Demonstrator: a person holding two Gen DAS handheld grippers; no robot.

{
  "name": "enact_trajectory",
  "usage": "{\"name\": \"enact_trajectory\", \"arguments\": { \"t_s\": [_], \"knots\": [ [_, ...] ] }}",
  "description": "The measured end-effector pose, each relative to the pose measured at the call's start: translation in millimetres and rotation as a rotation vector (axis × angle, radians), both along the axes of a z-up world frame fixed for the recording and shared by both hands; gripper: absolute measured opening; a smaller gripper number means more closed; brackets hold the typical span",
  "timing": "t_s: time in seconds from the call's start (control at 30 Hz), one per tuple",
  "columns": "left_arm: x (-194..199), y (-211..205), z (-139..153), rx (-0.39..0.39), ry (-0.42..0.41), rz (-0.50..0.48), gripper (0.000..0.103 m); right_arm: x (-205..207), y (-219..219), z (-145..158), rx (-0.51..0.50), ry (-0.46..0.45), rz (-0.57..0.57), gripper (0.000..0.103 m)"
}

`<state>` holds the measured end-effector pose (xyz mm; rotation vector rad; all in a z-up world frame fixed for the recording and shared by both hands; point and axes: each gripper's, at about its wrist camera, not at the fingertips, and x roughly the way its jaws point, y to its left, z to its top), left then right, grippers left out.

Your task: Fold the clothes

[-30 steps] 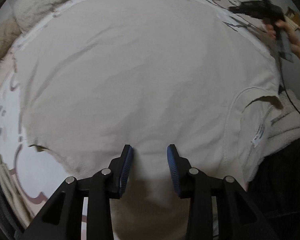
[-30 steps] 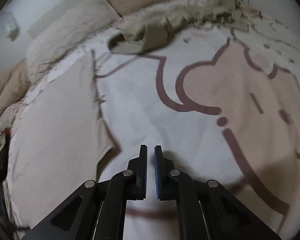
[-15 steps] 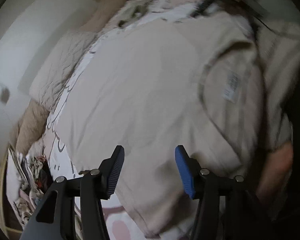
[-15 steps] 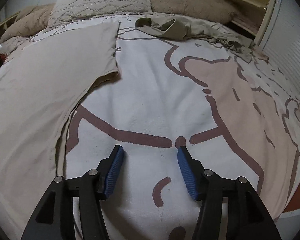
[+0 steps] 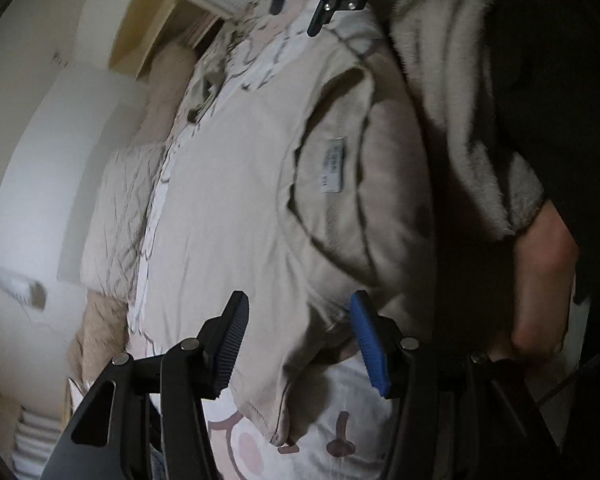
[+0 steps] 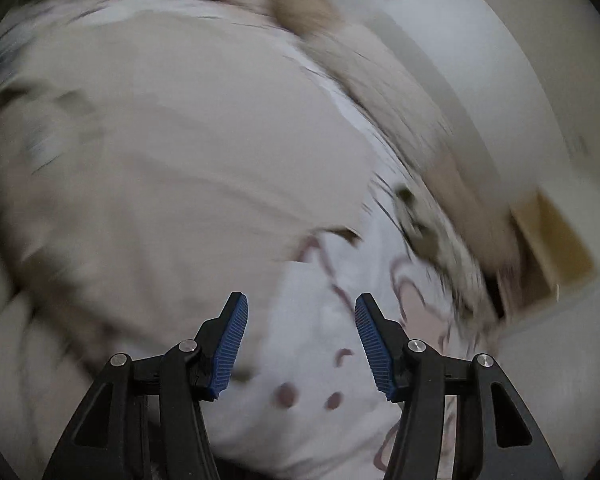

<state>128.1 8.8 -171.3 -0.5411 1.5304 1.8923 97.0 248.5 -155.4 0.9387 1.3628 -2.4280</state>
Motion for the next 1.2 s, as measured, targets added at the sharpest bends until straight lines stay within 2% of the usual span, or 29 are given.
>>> {"name": "enact_trajectory", "arguments": {
  "t_s": [0.13,0.27,0.37,0.47,0.5,0.6,0.73,0.87,1.03,1.2],
  "knots": [
    [6.6,1.1,-19.6,-0.065,0.034,-0.028,0.052,40.6,-21.9,-28.1,0.144,0.031,0.218,0.057],
    [8.3,-5.8,-42.8,-0.129,0.096,-0.056,0.052,51.6,-34.2,-50.4,0.214,0.033,0.313,0.057],
    [13.7,-5.8,-49.8,-0.137,0.142,-0.079,0.053,47.5,-37.8,-54.4,0.224,0.047,0.329,0.057],
    [13.8,-4.3,-49.4,-0.126,0.154,-0.059,0.054,45.3,-41.7,-58.9,0.237,0.07,0.362,0.057],
    [12.6,-3.4,-48.2,-0.118,0.153,-0.046,0.058,44.7,-43.0,-60.4,0.241,0.078,0.374,0.057],
    [9.5,2.3,-40.6,-0.074,0.17,-0.028,0.061,44.7,-48.7,-63.6,0.245,0.107,0.404,0.057],
    [0.9,8.9,-19.4,0.002,0.26,0.003,0.061,42.6,-57.9,-61.0,0.217,0.142,0.397,0.057],
    [-15.0,1.3,-15.1,-0.026,0.221,0.068,0.061,39.0,-60.4,-61.4,0.214,0.135,0.384,0.057],
    [-13.1,-17.5,-33.8,-0.135,0.23,0.035,0.061,37.2,-60.9,-58.4,0.2,0.162,0.375,0.057],
    [-20.5,-9.8,-34.4,-0.137,0.245,0.026,0.061,32.7,-63.5,-66.0,0.22,0.193,0.372,0.057]
  ]
}}
